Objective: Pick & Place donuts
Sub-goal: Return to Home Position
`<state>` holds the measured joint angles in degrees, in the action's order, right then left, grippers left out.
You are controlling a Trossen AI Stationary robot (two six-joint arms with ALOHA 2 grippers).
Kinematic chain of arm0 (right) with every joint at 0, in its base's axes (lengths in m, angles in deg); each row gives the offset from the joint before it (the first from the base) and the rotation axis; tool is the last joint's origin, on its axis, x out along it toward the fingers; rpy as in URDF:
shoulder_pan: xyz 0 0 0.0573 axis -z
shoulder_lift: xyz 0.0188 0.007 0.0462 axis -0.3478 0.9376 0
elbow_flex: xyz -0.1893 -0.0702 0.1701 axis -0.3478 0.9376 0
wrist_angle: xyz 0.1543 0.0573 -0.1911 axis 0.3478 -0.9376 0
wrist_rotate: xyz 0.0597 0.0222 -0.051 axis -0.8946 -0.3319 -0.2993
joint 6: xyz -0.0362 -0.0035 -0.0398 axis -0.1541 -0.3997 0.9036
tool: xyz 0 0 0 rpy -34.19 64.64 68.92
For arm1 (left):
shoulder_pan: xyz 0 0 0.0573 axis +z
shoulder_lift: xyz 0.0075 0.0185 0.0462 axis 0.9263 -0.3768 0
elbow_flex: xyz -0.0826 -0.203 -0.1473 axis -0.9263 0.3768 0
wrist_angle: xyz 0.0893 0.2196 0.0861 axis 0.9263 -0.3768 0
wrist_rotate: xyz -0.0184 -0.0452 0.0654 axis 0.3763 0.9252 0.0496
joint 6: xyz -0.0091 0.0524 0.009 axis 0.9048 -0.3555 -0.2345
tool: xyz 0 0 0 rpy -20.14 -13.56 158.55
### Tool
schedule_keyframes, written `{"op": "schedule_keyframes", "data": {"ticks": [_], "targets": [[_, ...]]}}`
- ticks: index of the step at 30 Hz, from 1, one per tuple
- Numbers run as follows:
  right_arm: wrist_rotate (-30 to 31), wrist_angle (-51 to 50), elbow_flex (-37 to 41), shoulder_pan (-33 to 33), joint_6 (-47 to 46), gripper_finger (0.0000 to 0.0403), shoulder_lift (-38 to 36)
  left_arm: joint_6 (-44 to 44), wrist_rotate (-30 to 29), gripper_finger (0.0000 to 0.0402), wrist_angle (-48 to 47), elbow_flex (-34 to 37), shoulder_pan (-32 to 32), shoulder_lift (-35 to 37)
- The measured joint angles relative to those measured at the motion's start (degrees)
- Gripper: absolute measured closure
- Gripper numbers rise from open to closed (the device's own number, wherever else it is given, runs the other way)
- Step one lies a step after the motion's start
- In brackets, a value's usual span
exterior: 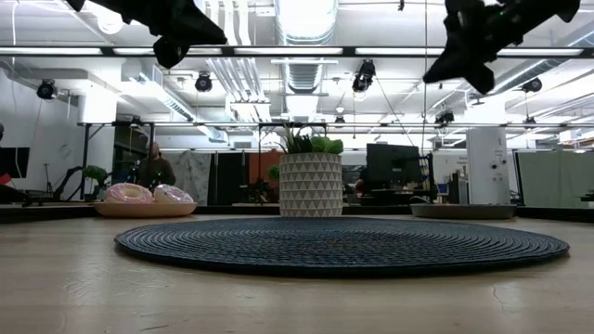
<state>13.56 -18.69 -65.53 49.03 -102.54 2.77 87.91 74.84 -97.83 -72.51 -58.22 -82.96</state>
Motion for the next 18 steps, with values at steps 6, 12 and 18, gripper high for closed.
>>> {"op": "schedule_keyframes", "data": {"ticks": [6, 12, 18], "targets": [[-4.35, 6.46, 0.00, -2.28, -0.51, 0.0394, -0.39, 0.03, 0.00, 0.0401, 0.00, 0.00, 0.02, 0.00], [-4.34, 13.29, 0.00, -2.85, -1.24, 0.0394, -0.66, 0.04, 0.00, 0.0401, 0.00, 0.00, 0.00, 0.00], [-4.50, 12.67, 0.00, -2.96, -9.61, 0.0394, -0.79, 1.85, 0.00, 0.0401, -0.07, 0.00, 0.00, 0.00]]}}
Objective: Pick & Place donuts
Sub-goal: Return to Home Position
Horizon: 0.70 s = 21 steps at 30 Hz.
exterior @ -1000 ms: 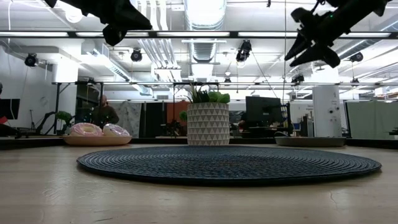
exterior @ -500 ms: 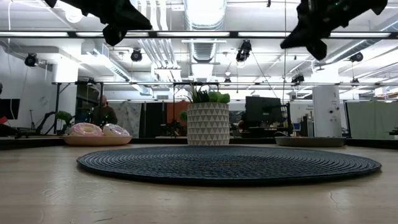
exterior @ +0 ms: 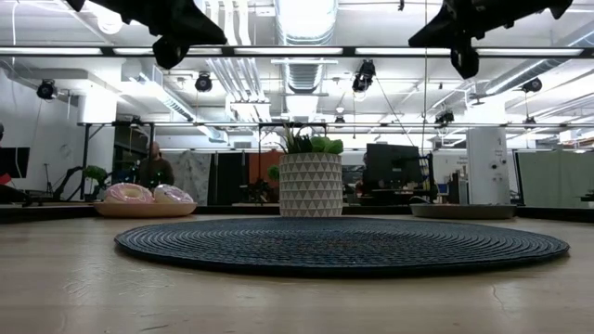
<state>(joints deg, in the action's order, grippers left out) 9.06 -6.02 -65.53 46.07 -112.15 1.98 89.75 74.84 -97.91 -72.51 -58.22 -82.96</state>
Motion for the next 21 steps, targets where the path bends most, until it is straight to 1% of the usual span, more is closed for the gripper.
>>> {"op": "schedule_keyframes", "data": {"ticks": [2, 4, 8, 14, 16, 18, 19, 21], "targets": [[0.56, -0.08, 0.05, 0.01, -1.70, 0.0394, 0.25, 0.16, 0.00, 0.0401, -0.14, 0.07, 0.00, 0.00], [0.65, -0.45, 0.35, -0.29, -0.06, 0.0394, 0.41, -0.43, 0.00, 0.0401, -0.19, 0.15, -0.03, 0.00], [-0.84, -0.52, 1.40, -3.53, 11.29, 0.0394, 0.20, -1.79, 0.02, 0.0401, -0.15, 0.17, -0.18, 0.22], [-0.80, 1.09, 1.76, -10.05, 21.62, 0.0394, -1.06, -5.10, 0.05, 0.0401, 1.18, 0.17, -1.46, 1.86], [1.01, 1.57, 1.85, -11.97, 23.14, 0.0394, -1.29, -6.07, 0.04, 0.0401, 1.99, 0.35, -1.92, 2.18], [4.13, 1.63, 2.16, -13.27, 23.47, 0.0394, -1.58, -6.94, -0.16, 0.0401, 4.42, 1.48, -2.14, 2.54], [5.47, 1.67, 2.40, -13.80, 23.20, 0.0394, -1.68, -7.04, -0.52, 0.0401, 6.66, 2.50, -2.16, 2.88], [5.85, 2.97, 3.27, -15.01, 23.15, 0.0394, -1.88, -7.06, -0.72, 0.0401, 11.70, 5.26, -2.25, 3.68]]}}
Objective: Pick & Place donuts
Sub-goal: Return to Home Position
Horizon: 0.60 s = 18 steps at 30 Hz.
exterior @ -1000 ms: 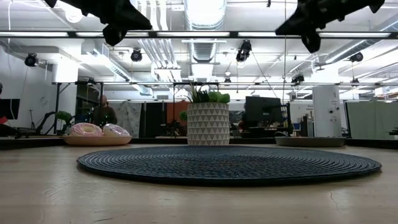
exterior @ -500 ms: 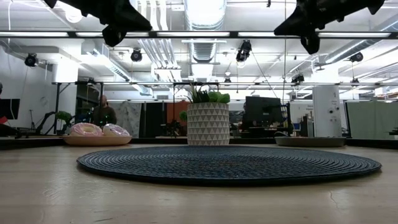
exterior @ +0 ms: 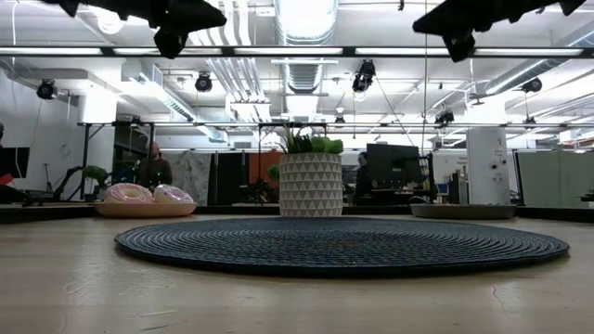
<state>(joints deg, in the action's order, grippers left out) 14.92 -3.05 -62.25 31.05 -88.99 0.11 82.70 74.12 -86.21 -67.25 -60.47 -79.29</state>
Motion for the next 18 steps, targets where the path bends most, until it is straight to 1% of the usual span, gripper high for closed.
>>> {"op": "schedule_keyframes", "data": {"ticks": [3, 5, 7, 11, 18], "targets": [[-1.28, 8.17, 3.34, -2.17, 0.49, 0.0394, -0.78, -0.68, -0.02, 0.0401, 5.99, 4.41, -0.02, 1.28], [-1.34, 14.95, 6.47, -3.47, 0.33, 0.0394, -1.45, -0.96, -0.03, 0.0401, 7.11, 6.57, -0.03, 2.10], [-1.14, 19.32, 9.88, -4.36, 0.30, 0.0394, -2.50, -0.94, -0.03, 0.0401, 7.50, 8.15, -0.07, 3.23], [-1.36, 20.37, 16.11, -4.87, -2.55, 0.0394, -6.74, -1.49, -0.07, 0.0401, 7.52, 10.22, -0.07, 6.17], [-0.75, 21.97, 24.96, -4.85, -5.83, 0.0394, -17.30, -2.80, -0.08, 0.0401, 6.99, 13.35, -0.07, 11.96]]}}
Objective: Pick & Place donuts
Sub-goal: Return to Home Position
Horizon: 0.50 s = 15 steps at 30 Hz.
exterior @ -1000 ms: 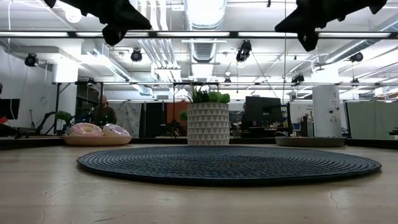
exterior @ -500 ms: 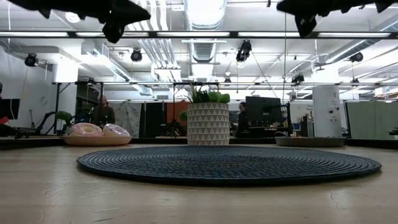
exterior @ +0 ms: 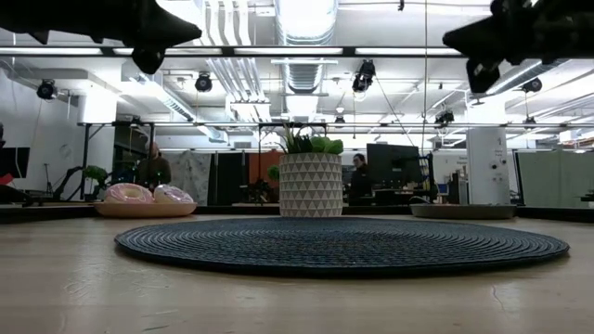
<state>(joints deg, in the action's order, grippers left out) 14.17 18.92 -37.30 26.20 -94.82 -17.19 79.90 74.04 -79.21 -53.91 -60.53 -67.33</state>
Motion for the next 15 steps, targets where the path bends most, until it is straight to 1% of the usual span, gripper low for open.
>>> {"op": "schedule_keyframes", "data": {"ticks": [6, 12, 15], "targets": [[0.72, 0.06, 4.65, 0.00, -1.15, 0.0394, -6.06, -1.12, 3.04, 0.0401, -0.31, 2.01, 0.00, 1.46], [2.72, 0.71, 7.70, 0.00, -0.45, 0.0394, -8.41, -2.46, 3.24, 0.0401, 0.08, 4.33, 0.00, 1.57], [3.31, 1.15, 9.39, 0.00, 0.06, 0.0394, -8.96, -2.51, 3.24, 0.0401, 1.88, 6.12, 0.00, 1.99]]}}
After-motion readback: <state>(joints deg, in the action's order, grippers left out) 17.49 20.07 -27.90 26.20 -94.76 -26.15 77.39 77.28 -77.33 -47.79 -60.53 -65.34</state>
